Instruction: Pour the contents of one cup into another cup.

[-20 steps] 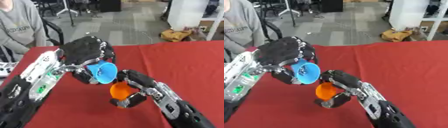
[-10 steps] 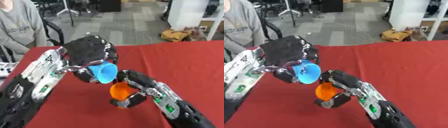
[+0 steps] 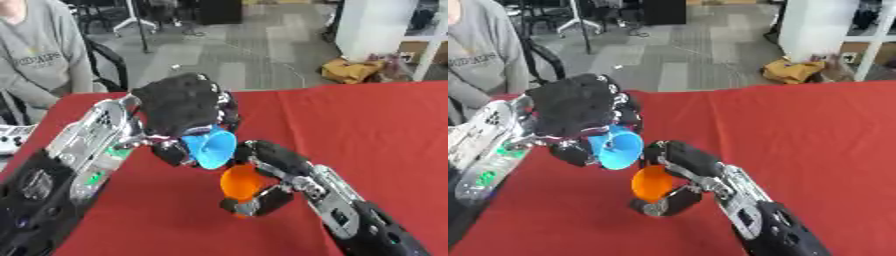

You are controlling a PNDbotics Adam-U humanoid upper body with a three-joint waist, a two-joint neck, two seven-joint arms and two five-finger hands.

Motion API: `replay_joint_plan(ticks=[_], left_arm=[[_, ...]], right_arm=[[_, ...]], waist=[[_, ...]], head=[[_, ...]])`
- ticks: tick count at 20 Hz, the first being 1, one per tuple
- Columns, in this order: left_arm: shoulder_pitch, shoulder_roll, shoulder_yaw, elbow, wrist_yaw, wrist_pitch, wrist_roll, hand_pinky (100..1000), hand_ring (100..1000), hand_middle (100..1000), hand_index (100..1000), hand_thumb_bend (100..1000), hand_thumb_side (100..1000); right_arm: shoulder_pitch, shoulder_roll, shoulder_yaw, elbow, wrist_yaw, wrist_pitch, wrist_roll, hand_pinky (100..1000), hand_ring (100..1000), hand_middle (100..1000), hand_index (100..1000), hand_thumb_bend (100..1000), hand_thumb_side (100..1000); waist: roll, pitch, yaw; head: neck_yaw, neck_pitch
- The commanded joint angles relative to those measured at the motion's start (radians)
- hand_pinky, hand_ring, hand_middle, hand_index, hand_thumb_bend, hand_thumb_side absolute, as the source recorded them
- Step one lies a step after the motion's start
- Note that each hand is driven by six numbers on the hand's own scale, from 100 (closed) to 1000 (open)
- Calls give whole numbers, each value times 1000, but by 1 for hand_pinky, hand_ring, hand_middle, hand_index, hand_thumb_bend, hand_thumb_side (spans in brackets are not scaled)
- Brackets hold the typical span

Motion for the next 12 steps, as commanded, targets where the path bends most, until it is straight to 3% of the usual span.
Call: replay_joint_plan(ticks=[1, 12], left_arm=[[-24, 9, 1, -18, -8, -5, -12, 412, 296, 336, 628, 645, 100], [-29, 2, -3, -16, -11, -10, -34, 411, 295, 336, 629, 645, 100]], right_arm=[[-15, 0, -9, -9, 5, -1, 2, 461, 370, 477, 865, 344, 521], [-14, 1, -9, -9, 2, -2, 5, 460, 370, 477, 866, 348, 524]], waist=[[1, -19, -1], [1, -18, -3]], head=[[2, -8], [2, -9]])
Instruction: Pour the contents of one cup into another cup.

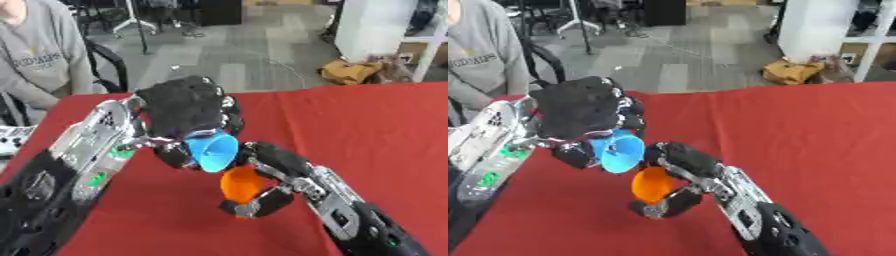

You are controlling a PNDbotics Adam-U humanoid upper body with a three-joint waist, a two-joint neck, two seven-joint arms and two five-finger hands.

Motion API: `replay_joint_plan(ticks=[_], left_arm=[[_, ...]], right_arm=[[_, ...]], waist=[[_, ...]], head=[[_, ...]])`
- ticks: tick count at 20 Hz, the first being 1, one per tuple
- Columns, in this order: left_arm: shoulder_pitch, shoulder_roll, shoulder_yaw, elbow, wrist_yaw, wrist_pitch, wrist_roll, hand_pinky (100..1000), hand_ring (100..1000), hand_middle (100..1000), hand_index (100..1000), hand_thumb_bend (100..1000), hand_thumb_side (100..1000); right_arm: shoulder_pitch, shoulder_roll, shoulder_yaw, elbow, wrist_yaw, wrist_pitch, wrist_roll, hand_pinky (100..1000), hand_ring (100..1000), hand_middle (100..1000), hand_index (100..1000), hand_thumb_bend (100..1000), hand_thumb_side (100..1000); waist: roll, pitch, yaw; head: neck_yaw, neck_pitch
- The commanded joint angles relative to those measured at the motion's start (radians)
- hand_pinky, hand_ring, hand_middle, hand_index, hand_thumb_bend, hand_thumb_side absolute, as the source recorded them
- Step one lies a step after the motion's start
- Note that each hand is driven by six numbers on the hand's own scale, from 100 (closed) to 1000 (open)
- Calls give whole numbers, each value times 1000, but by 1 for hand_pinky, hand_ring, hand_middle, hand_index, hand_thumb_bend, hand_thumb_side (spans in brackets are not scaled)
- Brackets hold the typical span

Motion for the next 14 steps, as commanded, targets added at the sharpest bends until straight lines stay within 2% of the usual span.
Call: replay_joint_plan(ticks=[1, 14], left_arm=[[-26, 2, 5, -13, -10, 3, -5, 411, 295, 336, 629, 645, 100], [-38, -22, 7, 0, -55, 25, 26, 406, 287, 332, 630, 653, 100]], right_arm=[[-14, 1, -8, -10, 2, 0, 1, 460, 370, 477, 866, 349, 524], [-13, 5, -6, -9, 2, -2, 4, 460, 370, 477, 866, 351, 524]], waist=[[1, -18, 0], [0, -19, -2]], head=[[2, -9], [1, -11]])
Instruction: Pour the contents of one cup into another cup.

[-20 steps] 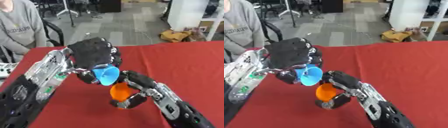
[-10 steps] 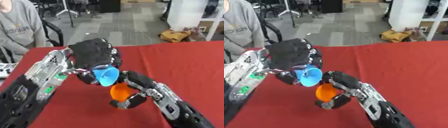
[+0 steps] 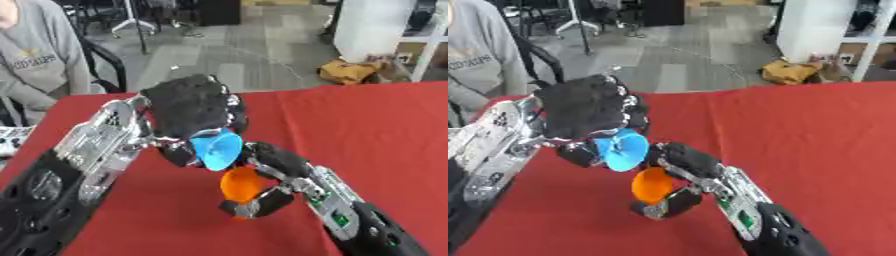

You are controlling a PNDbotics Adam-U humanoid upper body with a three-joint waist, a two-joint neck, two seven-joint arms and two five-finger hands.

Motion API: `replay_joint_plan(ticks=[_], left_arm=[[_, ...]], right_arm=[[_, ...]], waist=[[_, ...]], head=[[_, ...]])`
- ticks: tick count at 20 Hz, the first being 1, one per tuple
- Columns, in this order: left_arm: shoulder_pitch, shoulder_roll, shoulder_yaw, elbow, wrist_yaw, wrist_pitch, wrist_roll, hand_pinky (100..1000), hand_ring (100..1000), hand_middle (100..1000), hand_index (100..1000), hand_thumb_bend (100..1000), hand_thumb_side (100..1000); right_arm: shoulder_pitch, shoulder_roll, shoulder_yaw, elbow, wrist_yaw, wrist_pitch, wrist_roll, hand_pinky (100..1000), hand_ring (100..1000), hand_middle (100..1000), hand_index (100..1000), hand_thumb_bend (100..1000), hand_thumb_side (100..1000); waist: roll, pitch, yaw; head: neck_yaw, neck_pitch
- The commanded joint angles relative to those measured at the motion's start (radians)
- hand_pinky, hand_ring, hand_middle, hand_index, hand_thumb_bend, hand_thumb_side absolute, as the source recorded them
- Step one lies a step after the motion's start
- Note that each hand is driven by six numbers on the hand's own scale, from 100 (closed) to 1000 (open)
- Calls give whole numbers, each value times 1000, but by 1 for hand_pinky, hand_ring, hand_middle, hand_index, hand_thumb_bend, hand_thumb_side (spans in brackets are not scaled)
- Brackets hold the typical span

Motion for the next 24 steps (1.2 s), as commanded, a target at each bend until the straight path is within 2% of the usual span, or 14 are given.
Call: replay_joint_plan(ticks=[1, 24], left_arm=[[-25, 1, 9, -1, -11, 3, 9, 407, 287, 332, 631, 652, 100], [-33, -8, -15, 33, -71, -40, -31, 414, 294, 339, 631, 646, 100]], right_arm=[[-13, 4, -6, -11, 2, -2, 2, 460, 370, 477, 866, 351, 524], [-14, 3, -7, -11, 1, -2, 3, 458, 369, 477, 866, 353, 521]], waist=[[0, -19, -1], [2, -18, 2]], head=[[1, -11], [3, -12]])
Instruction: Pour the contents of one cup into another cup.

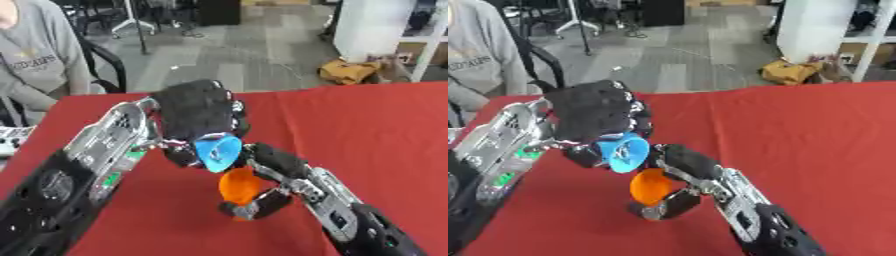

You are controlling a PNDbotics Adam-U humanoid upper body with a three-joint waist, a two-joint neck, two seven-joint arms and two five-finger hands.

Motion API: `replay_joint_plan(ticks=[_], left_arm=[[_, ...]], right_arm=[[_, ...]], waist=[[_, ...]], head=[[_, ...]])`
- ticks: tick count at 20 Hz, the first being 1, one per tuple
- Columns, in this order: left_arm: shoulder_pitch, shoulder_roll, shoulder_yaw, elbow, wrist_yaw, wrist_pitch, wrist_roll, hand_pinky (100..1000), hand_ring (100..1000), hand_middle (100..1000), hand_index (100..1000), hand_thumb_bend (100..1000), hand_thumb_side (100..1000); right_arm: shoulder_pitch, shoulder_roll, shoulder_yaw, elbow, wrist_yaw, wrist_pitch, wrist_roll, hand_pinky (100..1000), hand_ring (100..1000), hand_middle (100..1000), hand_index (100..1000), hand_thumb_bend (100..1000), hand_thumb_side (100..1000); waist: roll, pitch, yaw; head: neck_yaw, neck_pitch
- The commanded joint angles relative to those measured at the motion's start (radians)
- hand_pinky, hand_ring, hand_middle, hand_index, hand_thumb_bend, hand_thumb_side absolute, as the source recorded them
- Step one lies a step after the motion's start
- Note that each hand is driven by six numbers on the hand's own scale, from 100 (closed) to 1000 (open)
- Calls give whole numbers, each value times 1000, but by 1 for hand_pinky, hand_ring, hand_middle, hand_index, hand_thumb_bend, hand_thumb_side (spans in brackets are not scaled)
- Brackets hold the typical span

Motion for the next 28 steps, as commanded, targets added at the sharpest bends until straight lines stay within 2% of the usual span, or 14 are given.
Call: replay_joint_plan(ticks=[1, 28], left_arm=[[-24, 2, 3, -5, -11, -6, -2, 415, 295, 340, 631, 647, 100], [-31, -14, -4, 21, -47, -21, -3, 415, 296, 340, 630, 654, 100]], right_arm=[[-18, -3, -7, -12, 0, -1, 1, 458, 369, 477, 866, 353, 521], [-19, -2, -5, -16, -3, 0, 5, 456, 368, 477, 868, 358, 521]], waist=[[1, -18, 2], [2, -18, -3]], head=[[3, -12], [2, -19]])
